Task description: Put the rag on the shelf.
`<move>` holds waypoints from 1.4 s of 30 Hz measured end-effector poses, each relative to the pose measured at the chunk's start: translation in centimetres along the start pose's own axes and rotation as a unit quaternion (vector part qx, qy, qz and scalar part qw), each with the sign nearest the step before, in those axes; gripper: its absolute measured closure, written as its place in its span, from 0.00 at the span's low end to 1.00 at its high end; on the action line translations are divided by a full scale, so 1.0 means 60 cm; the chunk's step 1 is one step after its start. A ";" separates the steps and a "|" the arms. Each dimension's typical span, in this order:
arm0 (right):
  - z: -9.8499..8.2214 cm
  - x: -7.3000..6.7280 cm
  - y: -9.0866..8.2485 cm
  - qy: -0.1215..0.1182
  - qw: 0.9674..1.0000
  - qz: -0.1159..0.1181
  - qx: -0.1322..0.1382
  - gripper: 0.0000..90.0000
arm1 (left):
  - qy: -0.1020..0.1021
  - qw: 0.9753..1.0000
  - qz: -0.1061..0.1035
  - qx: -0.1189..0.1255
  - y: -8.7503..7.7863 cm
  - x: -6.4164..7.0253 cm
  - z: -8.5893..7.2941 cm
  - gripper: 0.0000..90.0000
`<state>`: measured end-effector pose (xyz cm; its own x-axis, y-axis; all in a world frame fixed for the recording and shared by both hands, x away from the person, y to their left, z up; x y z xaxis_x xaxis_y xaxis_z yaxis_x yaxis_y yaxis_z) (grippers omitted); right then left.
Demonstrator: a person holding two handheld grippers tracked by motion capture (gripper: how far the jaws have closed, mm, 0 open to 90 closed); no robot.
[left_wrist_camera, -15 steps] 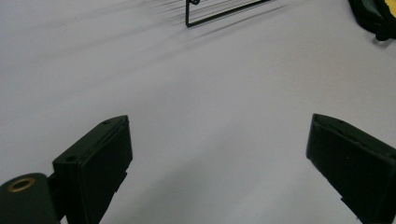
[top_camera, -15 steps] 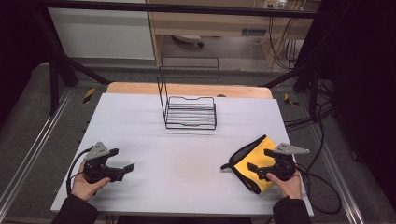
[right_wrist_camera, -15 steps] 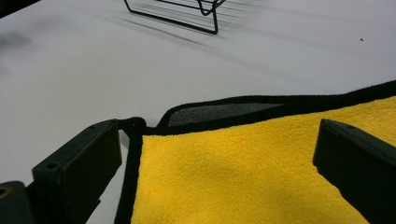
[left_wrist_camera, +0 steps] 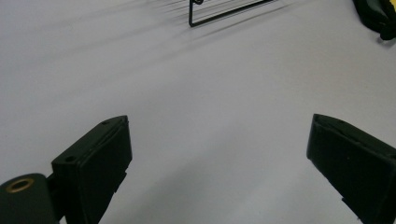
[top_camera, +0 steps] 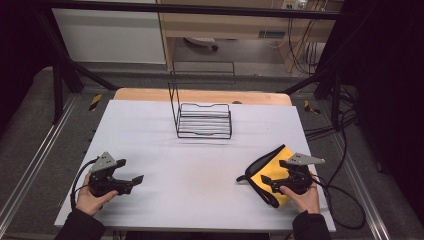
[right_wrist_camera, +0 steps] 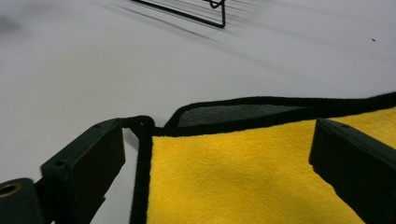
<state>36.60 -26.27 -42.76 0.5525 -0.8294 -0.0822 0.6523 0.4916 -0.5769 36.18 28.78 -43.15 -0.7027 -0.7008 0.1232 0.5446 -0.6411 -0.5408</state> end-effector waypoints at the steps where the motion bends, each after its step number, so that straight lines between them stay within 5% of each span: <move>1: 0.002 -0.003 0.002 -0.004 1.000 0.001 -0.001 0.07 | 0.000 1.000 0.001 0.000 0.000 0.000 0.000 0.07; 8: 0.018 -0.040 0.023 -0.029 0.999 -0.021 -0.033 0.17 | 0.000 1.000 0.004 -0.003 0.000 0.000 0.000 0.08; 17: 0.018 -0.072 0.060 -0.065 0.994 -0.031 -0.078 0.48 | 0.002 1.000 0.008 -0.003 -0.002 0.002 0.001 0.08; 24: 0.012 -0.078 0.074 -0.073 0.992 -0.046 -0.097 0.50 | 0.003 1.000 0.009 -0.005 -0.002 0.002 0.001 0.08; 34: 0.000 -0.083 0.081 -0.122 0.983 -0.076 -0.111 0.55 | 0.005 1.000 0.010 -0.005 -0.004 0.002 0.001 0.08; 42: -0.004 -0.087 0.081 -0.128 0.982 -0.090 -0.108 0.66 | 0.005 1.000 0.012 -0.006 -0.003 0.002 0.001 0.09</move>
<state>36.77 -19.64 -45.36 0.5685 -0.7901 0.2292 0.6420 0.2519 -0.7242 36.01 28.80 -42.98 -0.6936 -0.7130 0.1026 0.5557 -0.6203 -0.5536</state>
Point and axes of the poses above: each handheld gripper's, and its own axes: y roughly forward along the jaws, z roughly out of its top, x roughly to its right, the point moved 1 cm from there along y, roughly forward along the jaws, and after that the axes turned 5 degrees about -z, right-handed, at the moved point
